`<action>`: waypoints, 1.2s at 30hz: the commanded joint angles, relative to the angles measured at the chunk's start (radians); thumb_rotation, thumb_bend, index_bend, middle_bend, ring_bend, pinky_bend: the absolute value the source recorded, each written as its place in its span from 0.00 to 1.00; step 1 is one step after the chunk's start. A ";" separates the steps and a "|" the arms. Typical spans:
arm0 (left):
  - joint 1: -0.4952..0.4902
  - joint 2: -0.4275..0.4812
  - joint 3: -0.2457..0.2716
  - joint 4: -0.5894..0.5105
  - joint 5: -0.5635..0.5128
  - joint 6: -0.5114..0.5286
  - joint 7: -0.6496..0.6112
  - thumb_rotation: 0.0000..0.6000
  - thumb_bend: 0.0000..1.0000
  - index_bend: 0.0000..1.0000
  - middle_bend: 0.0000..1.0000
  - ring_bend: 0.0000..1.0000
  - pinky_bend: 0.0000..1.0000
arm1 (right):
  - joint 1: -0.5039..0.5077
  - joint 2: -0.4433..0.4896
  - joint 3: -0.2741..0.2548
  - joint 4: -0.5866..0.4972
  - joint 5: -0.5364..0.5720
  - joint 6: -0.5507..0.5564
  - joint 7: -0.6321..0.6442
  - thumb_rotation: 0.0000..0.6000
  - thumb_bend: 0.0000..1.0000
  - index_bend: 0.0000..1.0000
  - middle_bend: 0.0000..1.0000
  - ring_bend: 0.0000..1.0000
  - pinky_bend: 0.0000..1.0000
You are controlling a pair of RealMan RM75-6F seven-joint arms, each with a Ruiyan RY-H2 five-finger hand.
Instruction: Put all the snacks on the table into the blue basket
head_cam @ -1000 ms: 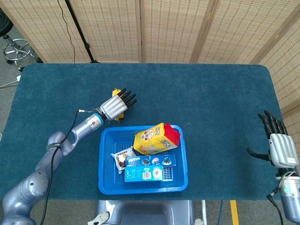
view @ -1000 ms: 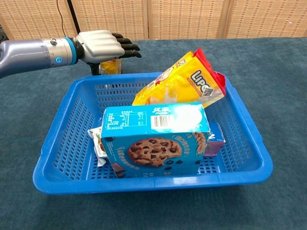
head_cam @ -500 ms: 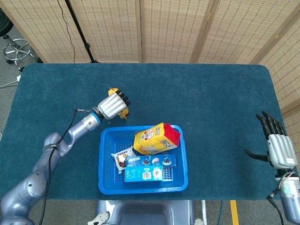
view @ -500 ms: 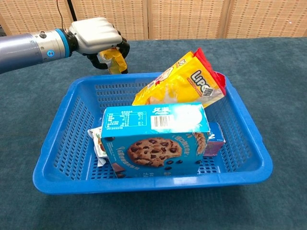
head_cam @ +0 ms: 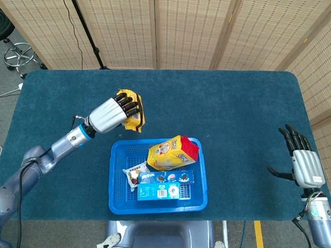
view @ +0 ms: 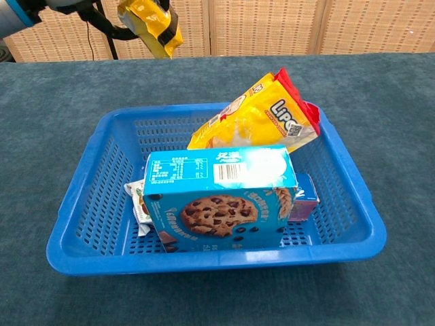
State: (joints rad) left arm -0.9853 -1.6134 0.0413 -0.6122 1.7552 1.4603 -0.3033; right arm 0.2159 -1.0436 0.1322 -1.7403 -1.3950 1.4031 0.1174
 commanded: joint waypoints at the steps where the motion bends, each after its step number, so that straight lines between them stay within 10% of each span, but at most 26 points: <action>1: 0.067 0.197 0.034 -0.306 0.057 0.128 0.052 1.00 0.42 0.67 0.61 0.52 0.53 | -0.001 -0.001 0.000 -0.003 -0.003 0.000 -0.005 1.00 0.00 0.00 0.00 0.00 0.06; 18: 0.152 0.262 0.145 -0.620 0.219 0.089 0.190 1.00 0.37 0.64 0.56 0.49 0.47 | -0.006 -0.001 0.004 -0.023 -0.014 0.001 -0.016 1.00 0.00 0.00 0.00 0.00 0.06; 24: 0.144 0.265 0.163 -0.707 0.145 -0.120 0.203 1.00 0.02 0.01 0.00 0.00 0.00 | -0.009 0.007 0.008 -0.021 -0.010 -0.004 0.001 1.00 0.00 0.00 0.00 0.00 0.06; 36: 0.238 0.406 0.058 -0.893 0.018 -0.037 0.283 1.00 0.00 0.00 0.00 0.00 0.00 | -0.016 0.018 0.009 -0.028 -0.025 0.002 0.014 1.00 0.00 0.00 0.00 0.00 0.06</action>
State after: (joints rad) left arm -0.7793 -1.2398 0.1207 -1.4712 1.8070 1.3967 -0.0429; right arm 0.2006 -1.0263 0.1418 -1.7678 -1.4198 1.4040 0.1302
